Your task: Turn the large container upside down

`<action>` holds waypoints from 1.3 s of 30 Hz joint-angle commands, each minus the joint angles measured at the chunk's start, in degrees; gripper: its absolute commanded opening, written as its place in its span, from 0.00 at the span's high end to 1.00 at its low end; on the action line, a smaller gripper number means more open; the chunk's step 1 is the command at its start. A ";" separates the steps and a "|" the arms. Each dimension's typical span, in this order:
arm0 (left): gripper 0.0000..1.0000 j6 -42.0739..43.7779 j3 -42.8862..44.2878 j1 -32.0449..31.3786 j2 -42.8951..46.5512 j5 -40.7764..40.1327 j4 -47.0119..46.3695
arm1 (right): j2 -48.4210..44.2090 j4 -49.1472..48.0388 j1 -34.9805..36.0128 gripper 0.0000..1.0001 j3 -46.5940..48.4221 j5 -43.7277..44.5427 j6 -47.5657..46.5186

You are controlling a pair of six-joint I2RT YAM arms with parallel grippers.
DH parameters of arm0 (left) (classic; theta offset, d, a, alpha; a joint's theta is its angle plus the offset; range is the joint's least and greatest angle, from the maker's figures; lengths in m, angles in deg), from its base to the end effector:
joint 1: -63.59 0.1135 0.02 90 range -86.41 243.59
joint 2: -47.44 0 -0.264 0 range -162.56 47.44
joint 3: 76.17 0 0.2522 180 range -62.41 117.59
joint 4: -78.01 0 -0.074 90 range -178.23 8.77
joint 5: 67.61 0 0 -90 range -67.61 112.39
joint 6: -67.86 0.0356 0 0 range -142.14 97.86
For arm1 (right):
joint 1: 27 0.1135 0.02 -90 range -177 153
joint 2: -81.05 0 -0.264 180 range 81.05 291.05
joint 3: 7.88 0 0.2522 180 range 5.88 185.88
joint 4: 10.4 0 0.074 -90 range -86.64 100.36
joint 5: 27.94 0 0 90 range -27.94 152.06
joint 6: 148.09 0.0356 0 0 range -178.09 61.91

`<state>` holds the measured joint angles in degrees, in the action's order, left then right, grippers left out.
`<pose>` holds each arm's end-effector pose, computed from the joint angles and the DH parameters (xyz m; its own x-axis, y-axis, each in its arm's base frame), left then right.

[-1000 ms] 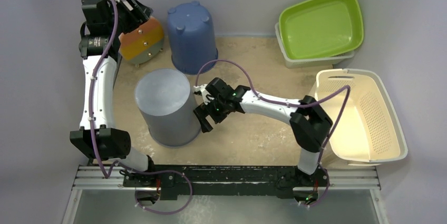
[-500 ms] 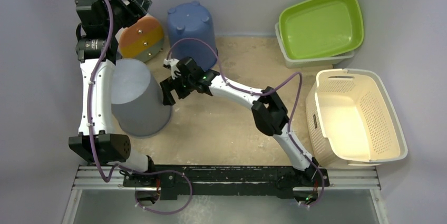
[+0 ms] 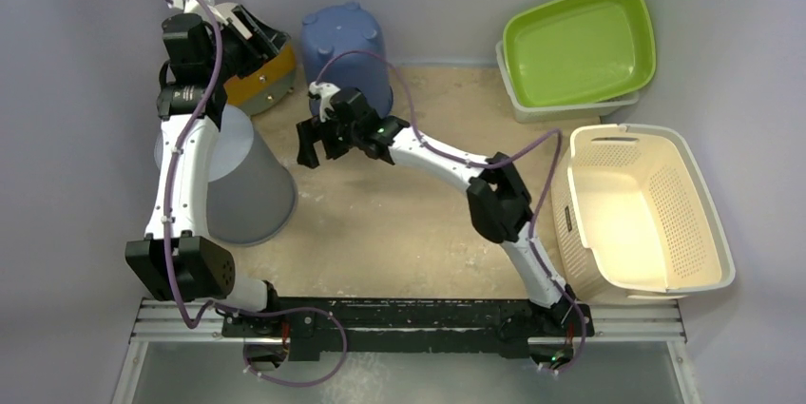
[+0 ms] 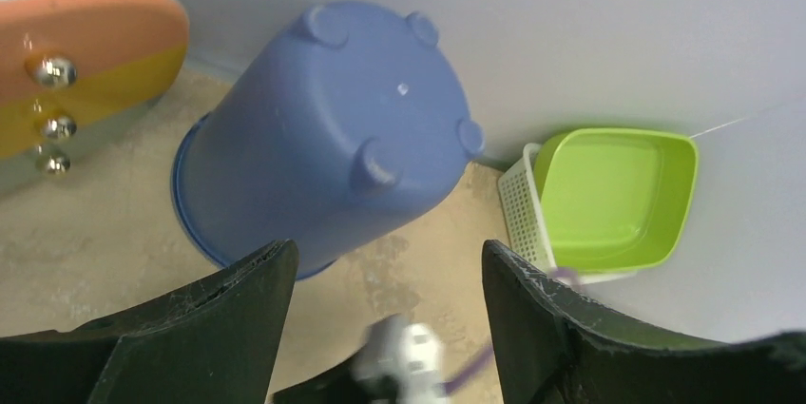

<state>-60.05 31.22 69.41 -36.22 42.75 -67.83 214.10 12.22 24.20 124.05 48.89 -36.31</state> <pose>0.3269 0.0209 0.4579 -0.2928 -0.6089 -0.7372 0.0829 0.7520 -0.6540 0.3395 0.4351 0.2577 -0.5643 -0.1253 -0.8160 -0.7324 0.5320 0.4248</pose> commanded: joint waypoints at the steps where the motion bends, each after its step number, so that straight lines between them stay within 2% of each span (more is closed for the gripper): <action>1: 0.29 0.86 -2.21 -0.71 3.30 1.56 -2.69 | -14.53 -2.42 -2.94 0.00 -5.79 8.21 -1.58; 4: 0.29 0.72 -2.82 -0.87 3.89 1.27 -2.87 | -19.75 2.66 -4.54 0.00 -8.16 15.38 -4.23; 10: 0.29 -0.12 -2.90 -1.19 4.28 1.74 -3.52 | -23.48 15.69 -11.16 0.00 -4.01 29.77 -12.50; 16: 0.29 -0.96 -4.36 -1.97 4.72 1.54 -5.46 | -24.92 18.94 -19.16 0.00 -3.49 38.39 -17.04; 22: 0.29 -2.35 -7.12 -3.23 4.69 0.72 -8.32 | -20.03 19.45 -25.30 0.00 2.40 44.06 -20.75; 27: 0.29 -1.85 -7.57 -3.77 4.14 0.02 -8.28 | -14.08 18.03 -30.30 0.00 7.58 44.00 -22.68; 31: 0.30 -1.32 -8.39 -3.91 4.10 -0.92 -8.09 | -9.15 16.94 -33.81 0.05 10.89 43.68 -22.79; 39: 0.30 -0.43 -10.02 -4.39 1.92 -1.92 -9.10 | -4.58 7.38 -35.93 0.07 9.65 46.20 -26.05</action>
<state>-61.51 21.55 65.70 -33.07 41.64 -73.66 210.10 27.56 -11.78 132.61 91.75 -59.76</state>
